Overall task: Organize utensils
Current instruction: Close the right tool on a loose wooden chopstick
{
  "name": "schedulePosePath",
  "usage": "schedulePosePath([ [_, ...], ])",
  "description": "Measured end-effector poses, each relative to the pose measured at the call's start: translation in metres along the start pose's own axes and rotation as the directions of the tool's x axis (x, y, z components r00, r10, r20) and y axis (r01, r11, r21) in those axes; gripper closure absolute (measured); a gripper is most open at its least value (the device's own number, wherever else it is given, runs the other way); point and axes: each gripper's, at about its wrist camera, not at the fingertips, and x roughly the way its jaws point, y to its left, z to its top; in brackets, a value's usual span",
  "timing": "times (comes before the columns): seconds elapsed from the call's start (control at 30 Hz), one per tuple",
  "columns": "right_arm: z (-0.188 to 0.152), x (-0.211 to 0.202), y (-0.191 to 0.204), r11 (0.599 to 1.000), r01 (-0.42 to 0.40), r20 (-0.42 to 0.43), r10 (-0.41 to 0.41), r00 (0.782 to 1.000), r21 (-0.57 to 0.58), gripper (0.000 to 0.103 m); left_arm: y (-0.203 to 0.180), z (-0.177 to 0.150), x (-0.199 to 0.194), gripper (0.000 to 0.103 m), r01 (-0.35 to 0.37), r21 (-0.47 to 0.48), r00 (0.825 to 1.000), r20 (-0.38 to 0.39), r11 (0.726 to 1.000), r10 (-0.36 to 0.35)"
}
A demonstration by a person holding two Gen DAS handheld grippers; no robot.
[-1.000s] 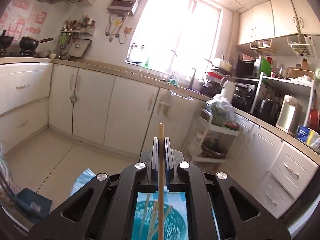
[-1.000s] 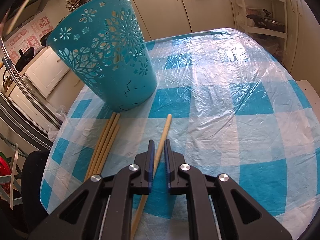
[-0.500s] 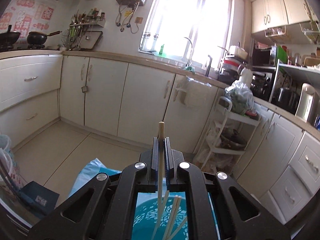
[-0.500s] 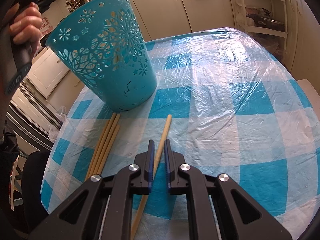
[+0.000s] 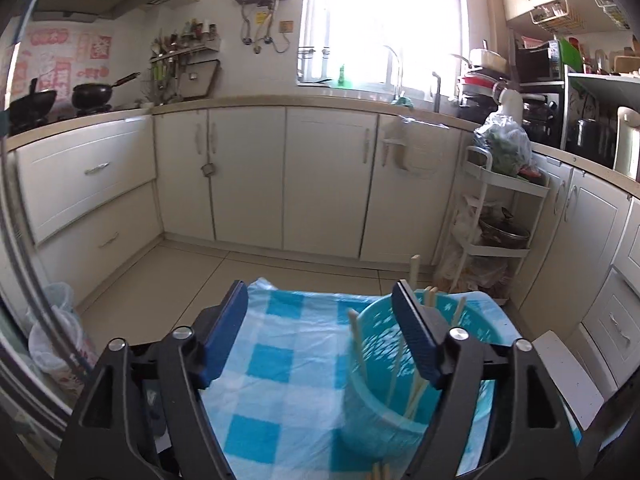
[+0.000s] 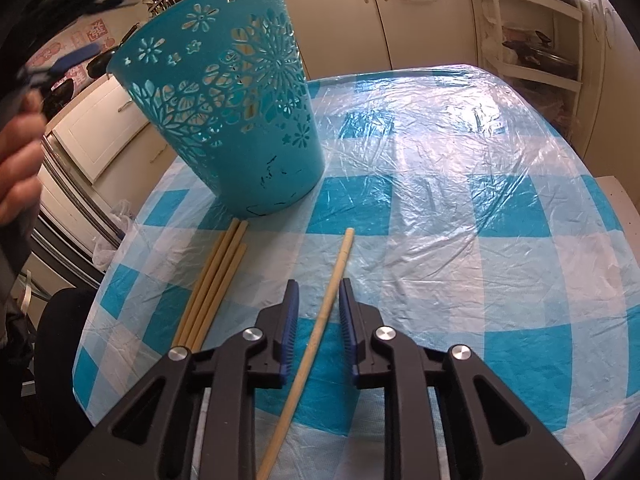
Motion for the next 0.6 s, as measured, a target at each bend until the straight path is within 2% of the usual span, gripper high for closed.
schedulePosePath([
  [0.07,-0.001,0.000,0.007,0.998,0.042,-0.001,-0.042,0.999,-0.051,0.083,0.016,-0.012,-0.011,0.018,-0.032,-0.017,0.999,-0.003,0.999,0.032],
  [0.17,-0.005,0.003,0.026,0.973,0.146,0.006,-0.147,0.989,-0.180,0.092,0.040,-0.038,-0.017,0.015,-0.072,-0.036,0.996,-0.052,0.997,0.070],
  [0.27,-0.007,-0.001,0.027,0.975,0.132,-0.014,-0.136,0.991,-0.181,0.096,0.056,-0.067,-0.008,0.015,-0.091,-0.054,0.986,-0.143,0.994,0.082],
  [0.4,-0.010,-0.003,0.028,0.962,0.167,-0.019,-0.176,0.984,-0.217,0.096,0.065,-0.102,0.007,0.015,-0.089,-0.054,0.970,-0.233,0.995,0.075],
  [0.5,-0.009,-0.005,0.026,0.968,0.151,-0.027,-0.159,0.987,-0.202,0.096,0.063,-0.117,0.018,0.015,-0.076,-0.042,0.958,-0.279,0.996,0.061],
  [0.6,-0.008,-0.015,0.013,0.993,0.063,-0.035,-0.067,0.997,-0.104,0.097,0.059,-0.125,0.024,0.015,-0.063,-0.024,0.954,-0.295,0.998,0.053],
])
